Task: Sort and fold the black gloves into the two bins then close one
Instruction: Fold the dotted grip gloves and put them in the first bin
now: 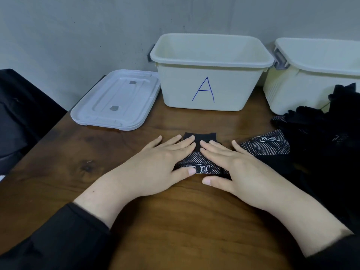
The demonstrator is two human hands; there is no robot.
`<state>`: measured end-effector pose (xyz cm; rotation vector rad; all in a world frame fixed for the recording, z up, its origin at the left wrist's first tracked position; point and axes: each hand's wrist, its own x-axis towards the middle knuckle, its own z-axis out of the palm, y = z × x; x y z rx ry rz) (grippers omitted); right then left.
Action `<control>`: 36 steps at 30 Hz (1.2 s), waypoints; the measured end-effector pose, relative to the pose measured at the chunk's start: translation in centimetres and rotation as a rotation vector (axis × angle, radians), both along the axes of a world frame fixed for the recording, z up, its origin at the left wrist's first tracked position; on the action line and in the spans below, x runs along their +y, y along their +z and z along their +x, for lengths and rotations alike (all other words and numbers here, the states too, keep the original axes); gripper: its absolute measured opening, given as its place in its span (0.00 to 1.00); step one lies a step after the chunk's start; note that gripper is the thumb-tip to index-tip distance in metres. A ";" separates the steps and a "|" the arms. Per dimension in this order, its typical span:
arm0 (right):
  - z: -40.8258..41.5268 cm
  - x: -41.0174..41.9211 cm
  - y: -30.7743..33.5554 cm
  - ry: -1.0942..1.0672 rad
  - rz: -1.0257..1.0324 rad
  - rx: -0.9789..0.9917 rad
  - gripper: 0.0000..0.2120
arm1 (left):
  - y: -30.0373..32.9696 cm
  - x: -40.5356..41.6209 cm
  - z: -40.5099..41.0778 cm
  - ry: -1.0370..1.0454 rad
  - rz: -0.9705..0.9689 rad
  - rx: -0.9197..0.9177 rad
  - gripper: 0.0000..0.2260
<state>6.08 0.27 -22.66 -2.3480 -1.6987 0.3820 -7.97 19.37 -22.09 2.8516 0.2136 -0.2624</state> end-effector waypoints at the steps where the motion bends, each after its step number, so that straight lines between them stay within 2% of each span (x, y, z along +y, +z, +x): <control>1: 0.0 0.1 -0.1 -0.011 0.042 0.001 0.35 | 0.0 0.1 -0.1 -0.007 0.001 0.004 0.32; 4: -0.1 0.2 -0.7 -0.038 0.213 -0.044 0.21 | 0.0 0.3 -0.1 -0.022 -0.011 -0.046 0.36; 7: -0.4 0.6 -0.8 -0.075 0.340 -0.101 0.15 | 0.0 0.4 0.1 -0.014 -0.065 -0.160 0.36; 10: -1.1 0.8 0.1 -0.151 0.454 -0.033 0.11 | 0.0 0.2 0.3 0.036 -0.244 -0.328 0.22; 12: -1.3 0.8 0.7 -0.227 0.515 0.157 0.06 | 0.2 -0.2 0.3 0.139 -0.439 -0.433 0.13; 14: -1.3 1.1 1.3 -0.328 0.611 0.435 0.04 | 0.7 -0.6 0.4 0.253 -0.639 -0.494 0.04; 17: -1.4 1.6 2.0 -0.482 0.759 0.861 0.06 | 1.2 -1.0 0.5 0.388 -0.971 -0.565 0.04; 19: -1.7 1.9 2.4 -0.488 0.766 1.143 0.12 | 1.2 -1.2 0.6 0.440 -1.168 -0.573 0.08; 20: -2.0 2.1 2.6 -0.477 0.743 1.242 0.14 | 1.2 -1.2 0.7 0.456 -1.232 -0.575 0.09; 22: -2.3 2.4 2.9 -0.464 0.677 1.317 0.15 | 1.2 -1.3 0.7 0.476 -1.296 -0.584 0.09; 25: -2.3 2.9 3.3 -0.473 0.636 1.286 0.15 | 1.0 -1.1 0.6 0.493 -1.319 -0.604 0.08; 28: -2.4 3.4 3.7 -0.481 0.686 1.231 0.13 | 1.0 -0.7 0.6 0.514 -1.316 -0.597 0.09; 30: -2.6 3.8 4.0 -0.498 0.786 1.124 0.12 | 1.0 -0.5 0.7 0.584 -1.202 -0.680 0.08; 32: -2.5 4.1 4.4 -0.558 0.880 0.831 0.09 | 1.2 -0.5 0.7 0.767 -1.039 -0.824 0.09; 33: -2.5 4.3 4.6 -0.575 0.893 0.619 0.08 | 1.3 -0.7 0.7 0.847 -1.065 -0.869 0.11; 34: -2.6 4.4 4.7 -0.547 0.882 0.399 0.08 | 1.6 -1.0 0.7 0.881 -1.202 -0.857 0.15; 36: -2.6 4.7 4.6 -0.335 0.810 0.070 0.12 | 2.2 -1.6 0.8 0.793 -1.632 -0.695 0.22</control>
